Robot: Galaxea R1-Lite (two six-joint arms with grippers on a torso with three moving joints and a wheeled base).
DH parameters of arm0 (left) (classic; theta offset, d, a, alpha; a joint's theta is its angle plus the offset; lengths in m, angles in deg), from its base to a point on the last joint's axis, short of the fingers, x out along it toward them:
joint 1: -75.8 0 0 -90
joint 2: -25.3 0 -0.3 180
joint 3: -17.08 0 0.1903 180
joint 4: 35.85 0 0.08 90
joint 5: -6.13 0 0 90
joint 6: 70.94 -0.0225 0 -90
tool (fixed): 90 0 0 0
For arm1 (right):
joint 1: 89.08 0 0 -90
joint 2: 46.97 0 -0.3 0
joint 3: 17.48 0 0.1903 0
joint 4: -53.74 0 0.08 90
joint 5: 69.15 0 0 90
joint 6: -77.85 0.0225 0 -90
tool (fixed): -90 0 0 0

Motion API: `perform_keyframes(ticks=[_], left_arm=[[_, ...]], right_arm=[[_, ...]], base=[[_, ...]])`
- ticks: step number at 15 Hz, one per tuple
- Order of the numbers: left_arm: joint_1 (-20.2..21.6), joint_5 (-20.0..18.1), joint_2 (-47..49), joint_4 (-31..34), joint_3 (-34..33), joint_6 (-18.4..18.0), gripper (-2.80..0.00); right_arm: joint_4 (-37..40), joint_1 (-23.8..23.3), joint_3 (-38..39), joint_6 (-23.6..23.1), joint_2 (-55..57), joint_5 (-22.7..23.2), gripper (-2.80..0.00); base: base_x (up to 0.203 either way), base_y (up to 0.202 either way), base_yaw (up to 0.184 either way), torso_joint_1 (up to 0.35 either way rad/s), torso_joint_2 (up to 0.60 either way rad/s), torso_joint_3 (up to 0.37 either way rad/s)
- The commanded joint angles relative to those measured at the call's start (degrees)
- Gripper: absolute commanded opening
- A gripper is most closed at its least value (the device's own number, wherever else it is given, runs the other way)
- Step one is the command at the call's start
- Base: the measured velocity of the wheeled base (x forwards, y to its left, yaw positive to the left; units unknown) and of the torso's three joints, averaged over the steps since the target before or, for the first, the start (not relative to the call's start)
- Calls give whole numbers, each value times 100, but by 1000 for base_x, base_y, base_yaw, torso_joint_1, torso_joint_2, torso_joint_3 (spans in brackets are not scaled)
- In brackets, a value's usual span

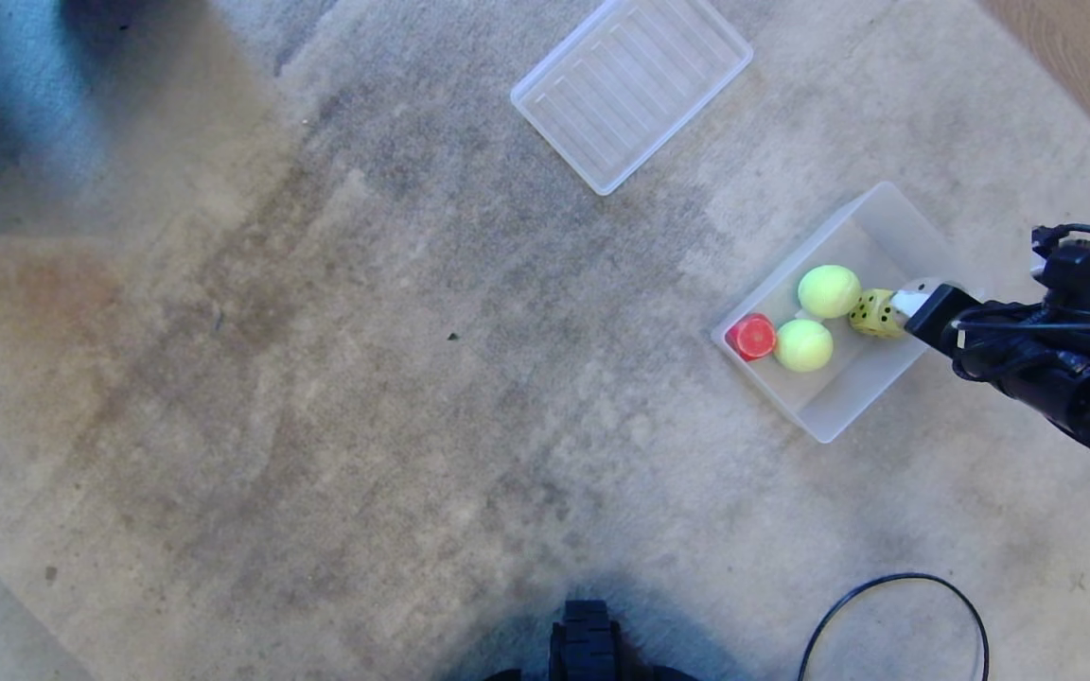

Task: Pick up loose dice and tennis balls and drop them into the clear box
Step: Put the toys in the box, then pick up toys out of the box

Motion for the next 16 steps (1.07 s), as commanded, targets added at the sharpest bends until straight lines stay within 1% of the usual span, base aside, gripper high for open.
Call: perform_keyframes(ticks=[1, 6, 7, 8, 11, 13, 16], left_arm=[[2, 2, 0, -1, 0, 12, -280], [2, 2, 0, -1, 0, 5, -280], [2, 2, 0, -1, 0, 5, -280], [2, 2, 0, -1, 0, 5, -280], [2, 2, 0, -1, 0, 5, -280], [2, 2, 0, -1, 0, 5, -280], [2, 2, 0, -1, 0, 5, -280]], right_arm=[[-301, -34, -232, 196, 349, -5, -280], [-859, -22, -425, 304, 487, 14, -280], [-1024, -17, -448, 379, 478, 17, 0], [-1210, 12, -515, 463, 447, 36, 0], [-1168, 15, -515, 378, 333, 48, 0], [-901, 29, -404, 370, 30, 31, 0], [-295, 48, 38, 455, -941, 33, 0]], base=[[0, 0, 0, 0, 0, 0], [0, 0, 0, 0, 0, 0], [0, 0, 0, 0, 0, 0], [0, 0, 0, 0, 0, 0], [0, 0, 0, 0, 0, 0], [0, 0, 0, 0, 0, 0], [0, 0, 0, 0, 0, 0]])
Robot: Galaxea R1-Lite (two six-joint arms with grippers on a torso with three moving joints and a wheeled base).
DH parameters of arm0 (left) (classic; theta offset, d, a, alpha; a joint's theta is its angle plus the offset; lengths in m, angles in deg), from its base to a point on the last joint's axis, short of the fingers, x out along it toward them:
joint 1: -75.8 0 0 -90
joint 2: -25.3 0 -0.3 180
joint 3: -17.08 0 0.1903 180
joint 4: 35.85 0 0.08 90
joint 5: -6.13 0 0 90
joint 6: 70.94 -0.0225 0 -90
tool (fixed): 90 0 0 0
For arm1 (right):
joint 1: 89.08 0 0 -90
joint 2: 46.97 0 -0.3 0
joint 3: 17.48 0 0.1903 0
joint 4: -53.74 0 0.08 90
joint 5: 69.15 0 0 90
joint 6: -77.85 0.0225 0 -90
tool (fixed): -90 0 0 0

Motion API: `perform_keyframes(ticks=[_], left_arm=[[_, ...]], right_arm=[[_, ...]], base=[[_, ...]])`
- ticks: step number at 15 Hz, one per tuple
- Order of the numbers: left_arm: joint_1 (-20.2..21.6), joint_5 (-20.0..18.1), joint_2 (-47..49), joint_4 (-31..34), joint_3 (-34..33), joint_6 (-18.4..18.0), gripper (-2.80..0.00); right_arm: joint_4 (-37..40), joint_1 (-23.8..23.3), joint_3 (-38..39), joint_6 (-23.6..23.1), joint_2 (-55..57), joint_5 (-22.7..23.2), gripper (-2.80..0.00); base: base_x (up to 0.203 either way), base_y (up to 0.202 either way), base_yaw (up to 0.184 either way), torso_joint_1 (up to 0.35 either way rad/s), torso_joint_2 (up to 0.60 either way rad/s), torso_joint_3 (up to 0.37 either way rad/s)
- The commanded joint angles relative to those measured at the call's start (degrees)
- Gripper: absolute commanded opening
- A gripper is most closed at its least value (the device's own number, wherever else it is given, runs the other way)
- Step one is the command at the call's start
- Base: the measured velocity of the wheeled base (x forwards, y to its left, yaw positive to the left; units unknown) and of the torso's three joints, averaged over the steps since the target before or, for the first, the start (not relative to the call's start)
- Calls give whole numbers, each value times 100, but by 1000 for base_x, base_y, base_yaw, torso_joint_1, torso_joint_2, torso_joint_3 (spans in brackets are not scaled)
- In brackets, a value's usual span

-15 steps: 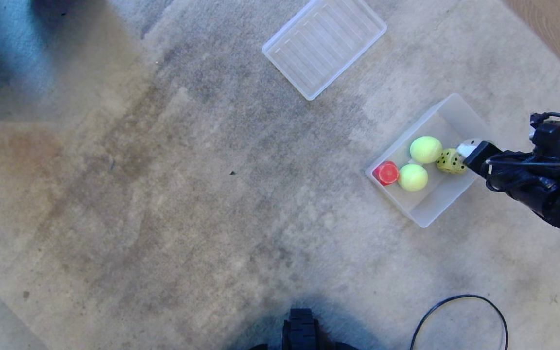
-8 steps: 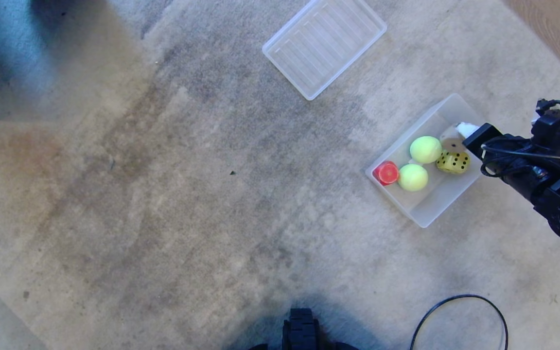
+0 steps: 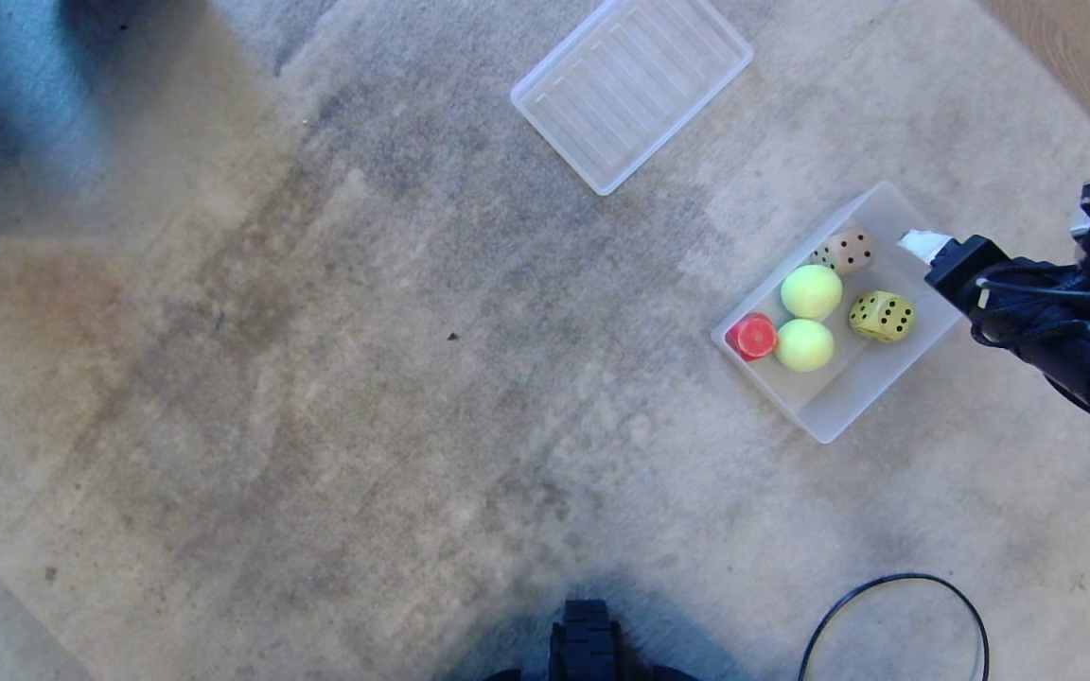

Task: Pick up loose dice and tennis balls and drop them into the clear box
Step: Pick up toys out of the box

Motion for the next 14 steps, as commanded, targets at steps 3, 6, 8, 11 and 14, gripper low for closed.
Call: perform_keyframes(ticks=[3, 6, 8, 11, 14], left_arm=[[0, 3, 0, 0, 0, 5, -280], [0, 3, 0, 0, 0, 5, -280], [0, 3, 0, 0, 0, 7, -280], [0, 3, 0, 0, 0, 5, -280], [0, 3, 0, 0, 0, 5, -280]], right_arm=[[919, 26, 841, 99, -1740, 64, -280], [2188, 43, 1550, -138, -2989, 120, -280], [2901, 81, 2039, -536, -3957, 143, -280], [3752, 113, 2899, -1226, -5495, 138, -280], [5059, 122, 3349, -1789, -7072, 137, -280]], base=[[0, 0, 0, 0, 0, 0], [0, 0, 0, 0, 0, 0], [0, 0, 0, 0, 0, 0], [0, 0, 0, 0, 0, 0], [0, 0, 0, 0, 0, 0]])
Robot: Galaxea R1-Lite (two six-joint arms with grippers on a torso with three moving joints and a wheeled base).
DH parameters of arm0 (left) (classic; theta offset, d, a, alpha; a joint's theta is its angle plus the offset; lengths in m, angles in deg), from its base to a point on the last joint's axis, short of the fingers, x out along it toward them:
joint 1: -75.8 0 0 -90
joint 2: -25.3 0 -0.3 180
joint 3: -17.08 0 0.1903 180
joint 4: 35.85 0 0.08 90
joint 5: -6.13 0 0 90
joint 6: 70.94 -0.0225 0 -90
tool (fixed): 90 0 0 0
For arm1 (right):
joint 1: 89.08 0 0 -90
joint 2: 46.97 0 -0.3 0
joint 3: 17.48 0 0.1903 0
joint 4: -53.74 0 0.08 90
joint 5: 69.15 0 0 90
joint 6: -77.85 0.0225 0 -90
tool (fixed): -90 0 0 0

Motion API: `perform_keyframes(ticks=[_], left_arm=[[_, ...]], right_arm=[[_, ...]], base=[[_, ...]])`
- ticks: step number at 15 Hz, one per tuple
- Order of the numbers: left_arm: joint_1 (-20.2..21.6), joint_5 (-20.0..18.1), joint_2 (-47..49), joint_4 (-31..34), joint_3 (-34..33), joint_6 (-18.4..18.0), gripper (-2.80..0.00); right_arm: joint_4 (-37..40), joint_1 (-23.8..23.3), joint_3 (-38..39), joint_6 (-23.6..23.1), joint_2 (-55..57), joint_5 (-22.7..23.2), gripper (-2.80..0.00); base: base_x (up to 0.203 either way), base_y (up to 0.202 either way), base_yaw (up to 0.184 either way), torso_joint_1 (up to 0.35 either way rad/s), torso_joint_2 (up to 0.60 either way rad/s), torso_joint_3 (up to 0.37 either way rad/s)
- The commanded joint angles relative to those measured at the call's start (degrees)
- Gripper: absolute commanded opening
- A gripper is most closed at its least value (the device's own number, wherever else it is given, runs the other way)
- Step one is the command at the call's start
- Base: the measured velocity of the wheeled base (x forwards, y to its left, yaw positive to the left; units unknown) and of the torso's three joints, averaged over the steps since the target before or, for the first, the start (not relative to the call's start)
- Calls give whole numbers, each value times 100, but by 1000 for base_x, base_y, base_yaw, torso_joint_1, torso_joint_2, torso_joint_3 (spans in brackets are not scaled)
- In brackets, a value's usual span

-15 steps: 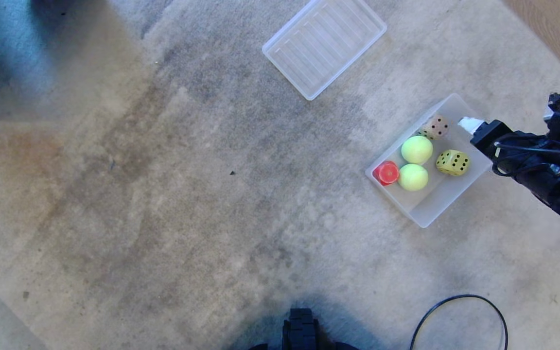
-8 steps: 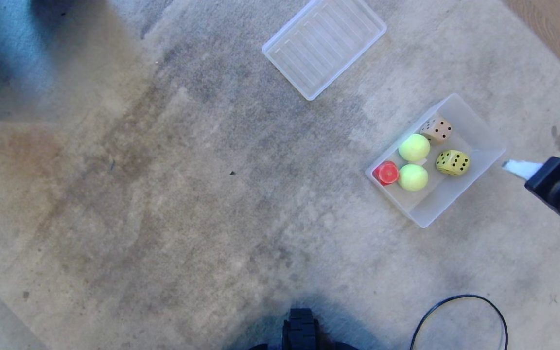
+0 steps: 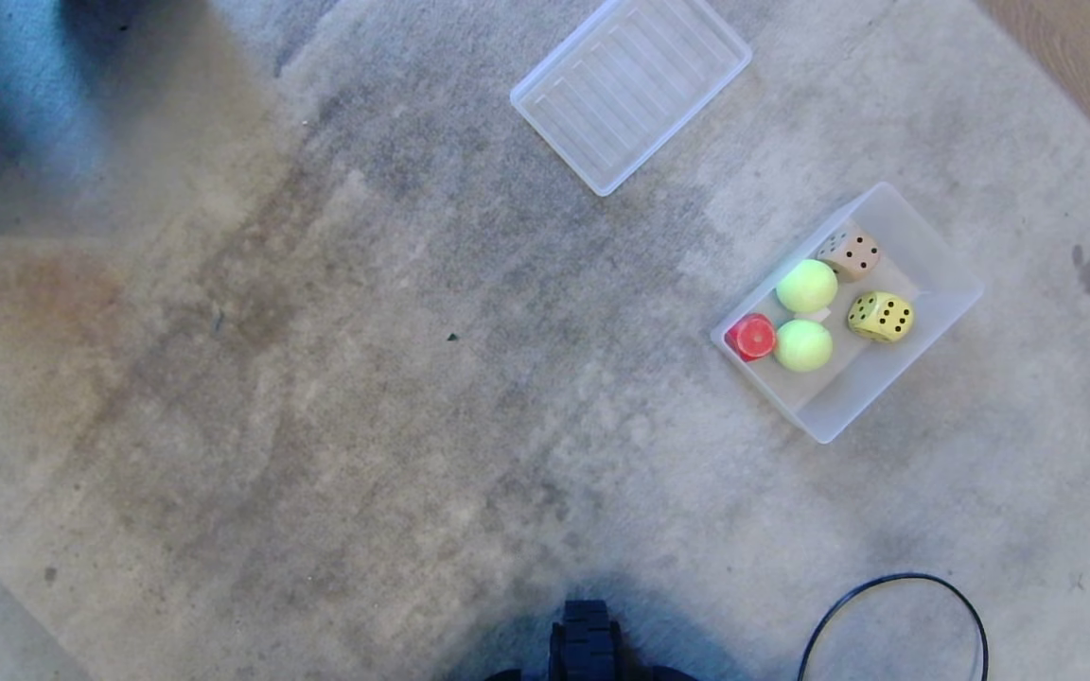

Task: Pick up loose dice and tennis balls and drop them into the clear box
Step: Pick up toys out of the box

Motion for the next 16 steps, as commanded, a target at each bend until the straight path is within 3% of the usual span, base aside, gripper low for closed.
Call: perform_keyframes(ticks=[1, 4, 6, 10, 16], left_arm=[[-2, 3, 0, -1, 0, 13, -280], [-2, 3, 0, -1, 0, 5, -280], [-2, 3, 0, -1, 0, 5, -280], [-2, 3, 0, -1, 0, 5, -280], [-2, 3, 0, -1, 0, 13, -280]], right_arm=[[776, 1, 188, -198, -1500, 4, -280], [1851, -100, 405, -747, -3076, 107, -280], [2230, -152, 512, -1089, -3492, 177, -280], [1051, -173, 1148, -1250, -3461, 256, -280], [1107, -162, 1152, -1352, -3460, 292, -280]], base=[[0, 0, 0, 0, 0, 0], [0, 0, 0, 0, 0, 0], [0, 0, 0, 0, 0, 0], [0, 0, 0, 0, 0, 0], [0, 0, 0, 0, 0, 0]])
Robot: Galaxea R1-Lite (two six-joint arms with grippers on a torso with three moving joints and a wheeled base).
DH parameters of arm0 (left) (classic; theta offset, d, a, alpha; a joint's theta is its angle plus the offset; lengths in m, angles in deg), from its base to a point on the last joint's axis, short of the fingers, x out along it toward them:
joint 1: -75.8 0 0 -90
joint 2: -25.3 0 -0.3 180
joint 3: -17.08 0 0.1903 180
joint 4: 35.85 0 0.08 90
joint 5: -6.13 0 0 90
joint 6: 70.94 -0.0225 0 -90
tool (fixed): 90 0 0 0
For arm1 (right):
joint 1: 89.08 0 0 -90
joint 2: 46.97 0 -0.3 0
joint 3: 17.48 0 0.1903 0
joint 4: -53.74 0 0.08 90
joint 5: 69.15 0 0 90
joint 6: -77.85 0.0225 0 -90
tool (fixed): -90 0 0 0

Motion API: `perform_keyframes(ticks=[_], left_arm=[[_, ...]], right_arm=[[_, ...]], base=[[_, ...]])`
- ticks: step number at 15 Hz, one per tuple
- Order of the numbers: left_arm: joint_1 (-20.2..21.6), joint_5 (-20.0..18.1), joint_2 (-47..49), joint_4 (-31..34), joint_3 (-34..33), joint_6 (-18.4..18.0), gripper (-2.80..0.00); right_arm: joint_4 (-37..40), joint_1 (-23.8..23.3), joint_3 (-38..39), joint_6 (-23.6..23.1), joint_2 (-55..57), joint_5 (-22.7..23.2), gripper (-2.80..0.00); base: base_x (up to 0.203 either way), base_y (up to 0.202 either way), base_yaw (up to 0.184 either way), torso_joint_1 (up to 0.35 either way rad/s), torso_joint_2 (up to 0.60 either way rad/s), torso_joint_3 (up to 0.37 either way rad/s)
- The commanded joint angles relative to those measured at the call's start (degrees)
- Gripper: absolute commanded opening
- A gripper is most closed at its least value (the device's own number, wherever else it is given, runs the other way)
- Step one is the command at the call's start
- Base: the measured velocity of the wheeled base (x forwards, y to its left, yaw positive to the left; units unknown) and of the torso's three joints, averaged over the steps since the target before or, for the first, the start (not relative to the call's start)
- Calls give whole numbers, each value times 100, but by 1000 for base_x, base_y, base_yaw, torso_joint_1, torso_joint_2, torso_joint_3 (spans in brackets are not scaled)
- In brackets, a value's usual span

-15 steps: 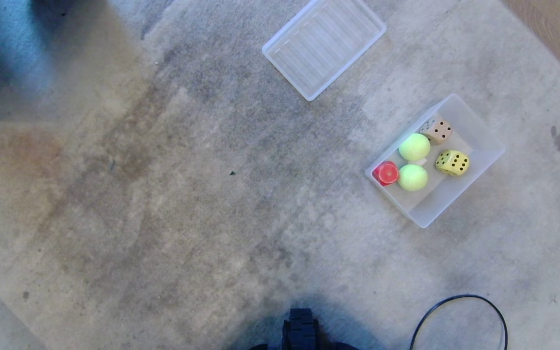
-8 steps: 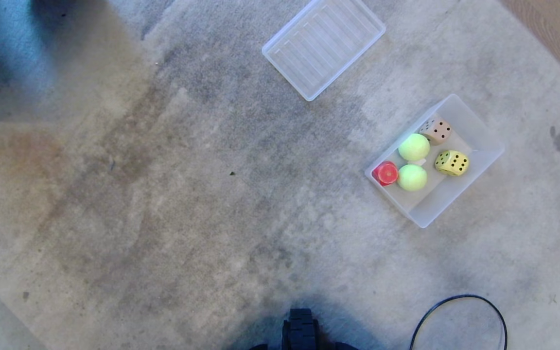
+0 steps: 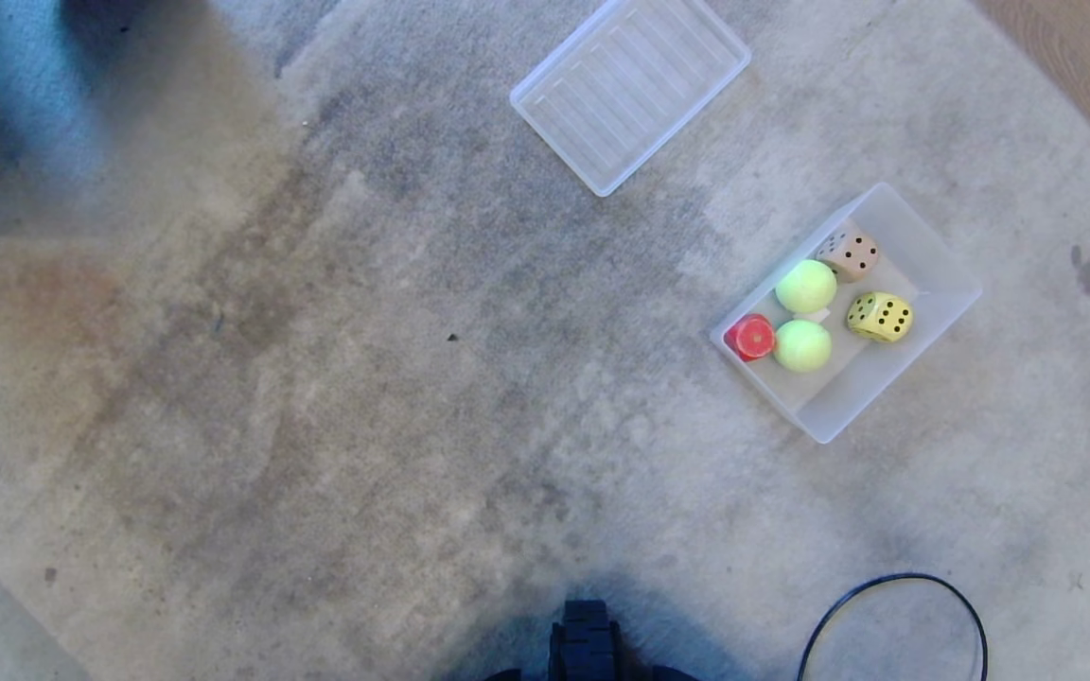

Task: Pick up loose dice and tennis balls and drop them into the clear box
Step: Pick up toys out of the box

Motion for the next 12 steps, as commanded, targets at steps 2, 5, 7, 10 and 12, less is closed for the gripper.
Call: perform_keyframes(ticks=[2, 5, 7, 10, 12], left_arm=[[0, 2, 0, -1, 0, 0, -280], [0, 2, 0, -1, 0, 7, -280], [0, -7, 0, -1, 0, -17, -280], [0, 8, 0, -1, 0, 33, -280], [0, 2, 0, -1, 0, 9, -280]], right_arm=[[25, 1, 9, 7, 13, 2, -280], [25, 1, 9, -2, 13, -2, -280], [25, 1, 9, 7, 13, 2, -280], [25, 1, 9, 1, 13, 2, -280], [25, 1, 9, -2, 13, 2, -280]], base=[[0, 0, 0, 0, 0, 0], [0, 0, 0, 0, 0, 0], [0, 0, 0, 0, 0, 0], [0, 0, 0, 0, 0, 0], [0, 0, 0, 0, 0, 0]])
